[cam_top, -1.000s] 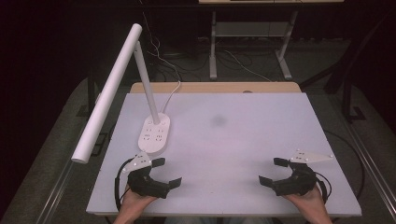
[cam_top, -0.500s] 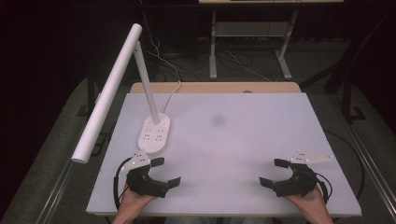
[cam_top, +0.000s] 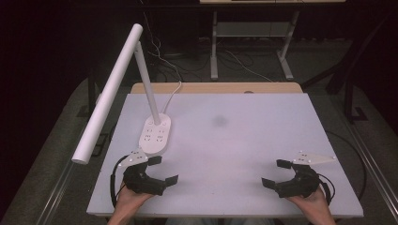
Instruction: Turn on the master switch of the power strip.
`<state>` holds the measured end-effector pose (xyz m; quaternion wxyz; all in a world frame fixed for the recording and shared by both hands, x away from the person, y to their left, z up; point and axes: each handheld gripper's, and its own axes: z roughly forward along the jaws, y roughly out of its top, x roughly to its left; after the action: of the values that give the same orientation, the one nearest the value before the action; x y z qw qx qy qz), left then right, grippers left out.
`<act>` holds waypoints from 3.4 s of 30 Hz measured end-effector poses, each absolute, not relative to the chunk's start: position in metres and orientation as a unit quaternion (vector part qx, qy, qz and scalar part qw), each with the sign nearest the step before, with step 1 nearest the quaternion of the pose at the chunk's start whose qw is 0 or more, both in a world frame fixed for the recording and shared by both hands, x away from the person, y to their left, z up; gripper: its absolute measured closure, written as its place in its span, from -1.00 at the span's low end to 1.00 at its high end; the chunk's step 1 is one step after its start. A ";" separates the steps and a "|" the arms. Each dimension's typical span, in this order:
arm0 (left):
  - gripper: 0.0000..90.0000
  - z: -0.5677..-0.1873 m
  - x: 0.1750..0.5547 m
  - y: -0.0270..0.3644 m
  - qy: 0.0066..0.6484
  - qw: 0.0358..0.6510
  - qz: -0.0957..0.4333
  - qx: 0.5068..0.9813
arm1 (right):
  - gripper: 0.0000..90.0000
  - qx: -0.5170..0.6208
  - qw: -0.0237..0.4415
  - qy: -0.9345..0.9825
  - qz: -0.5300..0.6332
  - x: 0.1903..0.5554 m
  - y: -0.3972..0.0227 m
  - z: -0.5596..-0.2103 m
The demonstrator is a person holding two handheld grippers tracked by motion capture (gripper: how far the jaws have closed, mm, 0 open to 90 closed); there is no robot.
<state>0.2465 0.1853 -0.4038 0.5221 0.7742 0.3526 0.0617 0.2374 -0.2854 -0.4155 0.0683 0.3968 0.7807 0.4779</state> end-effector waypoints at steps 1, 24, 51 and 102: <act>-1.00 -0.403 0.247 0.187 0.353 0.521 0.061 0.775 | -1.00 0.397 0.069 0.781 0.478 0.238 -0.286 -0.415; -1.00 -0.384 0.261 0.212 0.377 0.507 0.064 0.772 | -1.00 0.399 0.067 0.782 0.474 0.238 -0.287 -0.417; -1.00 -0.362 0.293 0.234 0.393 0.475 0.085 0.783 | -1.00 0.399 0.074 0.782 0.473 0.239 -0.290 -0.417; -0.98 -0.335 0.364 0.249 0.416 0.422 0.103 0.799 | -1.00 0.401 0.072 0.783 0.471 0.238 -0.292 -0.417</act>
<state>0.3644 0.2486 -0.3347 0.4218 0.7991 0.4157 0.1032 0.2380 -0.2923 -0.4170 0.0722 0.4011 0.7826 0.4707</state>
